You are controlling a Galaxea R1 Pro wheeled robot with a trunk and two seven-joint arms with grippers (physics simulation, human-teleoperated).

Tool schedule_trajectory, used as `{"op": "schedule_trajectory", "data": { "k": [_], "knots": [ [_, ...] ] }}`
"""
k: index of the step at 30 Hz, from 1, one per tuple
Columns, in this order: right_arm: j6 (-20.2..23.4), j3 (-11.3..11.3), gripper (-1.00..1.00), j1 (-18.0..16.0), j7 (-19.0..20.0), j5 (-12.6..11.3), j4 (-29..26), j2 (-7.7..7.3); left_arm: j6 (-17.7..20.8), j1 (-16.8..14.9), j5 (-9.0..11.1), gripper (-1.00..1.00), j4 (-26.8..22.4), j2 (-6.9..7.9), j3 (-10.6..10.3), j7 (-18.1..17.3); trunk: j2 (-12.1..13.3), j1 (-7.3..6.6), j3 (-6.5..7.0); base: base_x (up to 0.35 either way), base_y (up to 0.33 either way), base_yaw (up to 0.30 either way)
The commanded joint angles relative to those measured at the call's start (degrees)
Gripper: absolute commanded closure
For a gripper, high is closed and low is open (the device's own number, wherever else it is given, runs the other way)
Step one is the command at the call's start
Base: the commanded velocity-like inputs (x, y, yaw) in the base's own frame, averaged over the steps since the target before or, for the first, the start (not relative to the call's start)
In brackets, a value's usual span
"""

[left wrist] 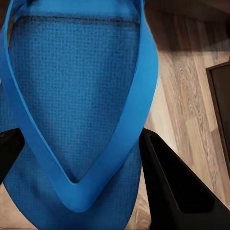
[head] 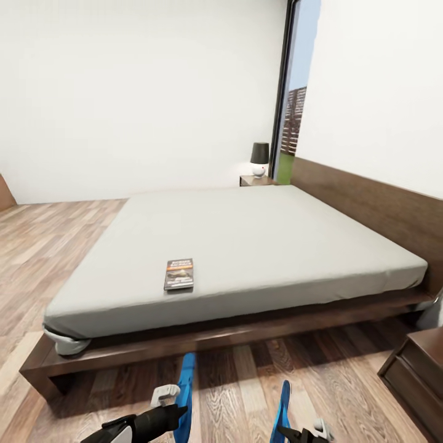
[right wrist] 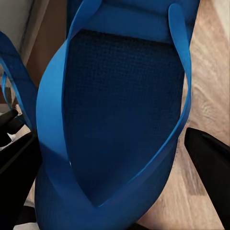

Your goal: In the bedroom, move the book from the bed onto either nightstand, and place the two sandals side by side next to the bed.

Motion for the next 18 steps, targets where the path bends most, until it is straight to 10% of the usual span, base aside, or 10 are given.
{"op": "schedule_trajectory", "data": {
  "k": [1,18],
  "knots": [
    [0.5,-0.1,1.0,0.0,0.1,-0.4,0.0,-0.01,0.4,-0.1,0.5,1.0,0.0,0.03,-0.2,-0.1,0.0,-0.01,-0.05,0.0,0.0,0.288],
    [0.5,-0.1,1.0,0.0,0.1,-0.4,0.0,-0.01,0.4,-0.1,0.5,1.0,0.0,0.02,-0.2,-0.1,0.0,-0.01,-0.05,0.0,0.0,0.288]
  ]
}}
